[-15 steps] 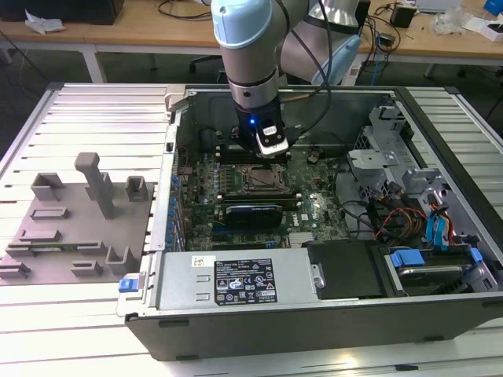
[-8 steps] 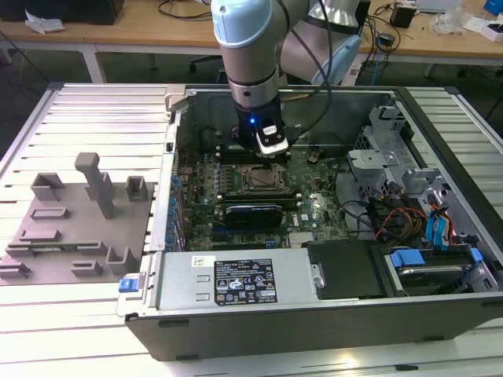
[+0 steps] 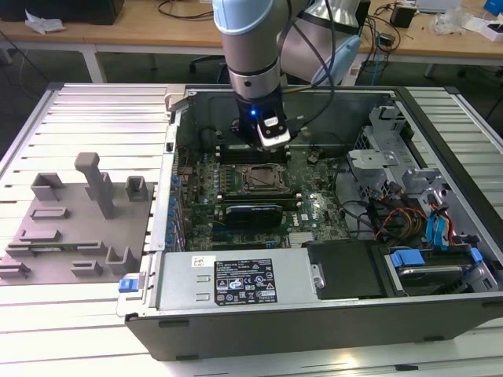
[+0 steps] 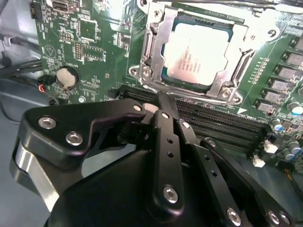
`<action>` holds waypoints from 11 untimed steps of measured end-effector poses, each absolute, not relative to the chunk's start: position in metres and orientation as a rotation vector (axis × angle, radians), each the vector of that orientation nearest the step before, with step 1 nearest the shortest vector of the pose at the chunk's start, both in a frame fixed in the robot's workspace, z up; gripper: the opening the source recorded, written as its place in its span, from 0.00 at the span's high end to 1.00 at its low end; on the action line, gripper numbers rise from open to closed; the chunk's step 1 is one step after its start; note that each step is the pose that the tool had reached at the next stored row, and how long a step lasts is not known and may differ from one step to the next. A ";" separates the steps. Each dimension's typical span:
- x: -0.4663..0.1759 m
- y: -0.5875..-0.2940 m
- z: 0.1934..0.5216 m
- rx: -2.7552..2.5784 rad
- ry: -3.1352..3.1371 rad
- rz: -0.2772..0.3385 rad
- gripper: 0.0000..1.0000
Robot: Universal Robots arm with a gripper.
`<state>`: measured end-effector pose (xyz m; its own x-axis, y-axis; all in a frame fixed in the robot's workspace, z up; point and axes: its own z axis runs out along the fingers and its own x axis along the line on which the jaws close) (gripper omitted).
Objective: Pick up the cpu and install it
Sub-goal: 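Install the first cpu locking lever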
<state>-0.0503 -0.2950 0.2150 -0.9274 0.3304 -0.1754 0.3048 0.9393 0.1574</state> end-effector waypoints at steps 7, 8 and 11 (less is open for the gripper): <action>-0.049 -0.295 0.215 0.523 2.901 0.081 0.89; -0.049 -0.295 0.215 0.527 2.904 0.063 0.89; -0.049 -0.295 0.215 0.528 2.905 0.054 0.89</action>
<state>-0.0489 -0.2952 0.2154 -0.9191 0.3517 -0.1776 0.3449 0.9361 0.0690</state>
